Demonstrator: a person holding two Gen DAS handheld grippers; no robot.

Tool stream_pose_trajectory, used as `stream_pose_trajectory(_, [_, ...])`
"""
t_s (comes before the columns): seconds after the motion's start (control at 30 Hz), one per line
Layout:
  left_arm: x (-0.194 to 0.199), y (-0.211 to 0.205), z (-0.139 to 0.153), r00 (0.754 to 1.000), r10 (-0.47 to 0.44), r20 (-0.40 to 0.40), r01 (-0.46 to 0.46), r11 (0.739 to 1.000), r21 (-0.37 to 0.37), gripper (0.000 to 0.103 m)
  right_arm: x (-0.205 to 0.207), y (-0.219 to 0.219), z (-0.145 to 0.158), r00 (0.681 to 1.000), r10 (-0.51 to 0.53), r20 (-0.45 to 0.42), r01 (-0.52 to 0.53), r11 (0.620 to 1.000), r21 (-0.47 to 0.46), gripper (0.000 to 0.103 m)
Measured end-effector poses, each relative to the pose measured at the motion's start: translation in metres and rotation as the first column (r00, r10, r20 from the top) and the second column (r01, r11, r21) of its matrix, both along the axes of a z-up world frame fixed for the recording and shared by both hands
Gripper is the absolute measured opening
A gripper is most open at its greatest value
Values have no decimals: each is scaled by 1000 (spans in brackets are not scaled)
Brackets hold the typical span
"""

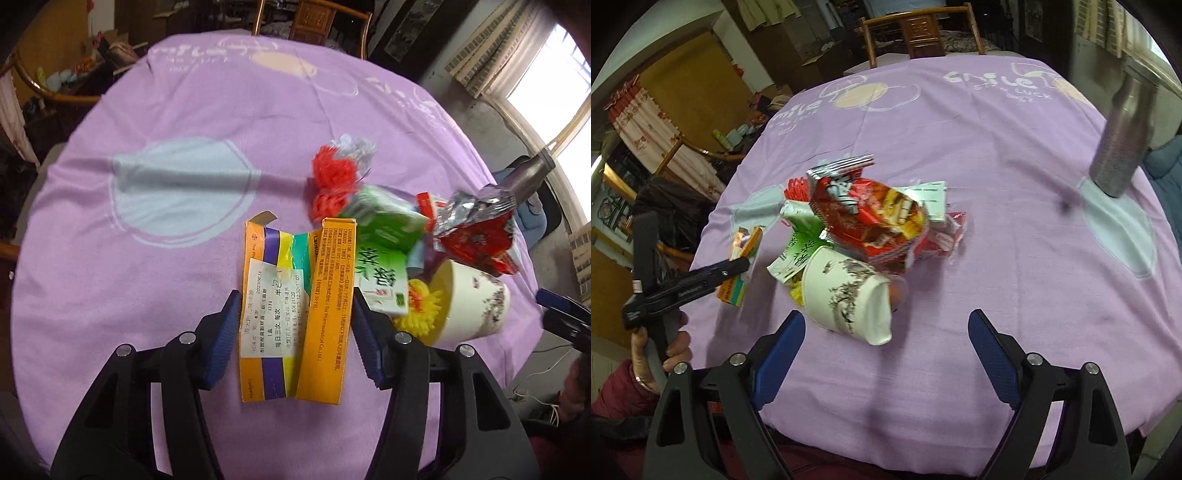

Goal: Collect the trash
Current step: 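Grasp the orange-purple medicine box with left tool while right tool grasps red snack bag, then carry box and snack bag to the red basket and open both tools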

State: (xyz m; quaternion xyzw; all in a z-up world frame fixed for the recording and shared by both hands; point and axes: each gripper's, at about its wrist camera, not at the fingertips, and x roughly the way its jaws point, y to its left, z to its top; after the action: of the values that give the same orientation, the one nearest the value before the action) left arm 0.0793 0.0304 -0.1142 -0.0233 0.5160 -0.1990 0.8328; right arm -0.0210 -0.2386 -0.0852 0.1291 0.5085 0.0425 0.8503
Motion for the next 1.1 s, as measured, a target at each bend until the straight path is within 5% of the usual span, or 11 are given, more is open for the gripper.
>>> stream_pose_trajectory(0.43, [-51, 51, 60, 978, 200, 62, -202, 979, 14, 57, 70, -9, -21, 998, 16, 53, -13, 999, -43, 87])
stream_pose_trajectory(0.53, [-64, 66, 63, 963, 261, 63, -263, 965, 16, 57, 80, -5, -28, 998, 50, 38, -49, 998, -37, 43])
stream_pose_trajectory(0.6, [-72, 78, 64, 951, 304, 62, -306, 952, 14, 57, 75, -7, -18, 995, 55, 81, -57, 998, 26, 42])
stream_pose_trajectory(0.8, [-90, 119, 59, 923, 379, 62, -380, 925, 2, 57, 61, 7, 40, 970, 95, 224, -101, 995, 18, 42])
stream_pose_trajectory(0.97, [-107, 169, 53, 894, 445, 59, -446, 895, 6, 57, 56, 47, 60, 956, 151, 251, -163, 986, 25, 42])
stream_pose_trajectory(1.1, [-136, 232, 42, 842, 537, 47, -539, 842, 14, 57, 57, 106, 63, 942, 250, 224, -263, 965, 27, 42])
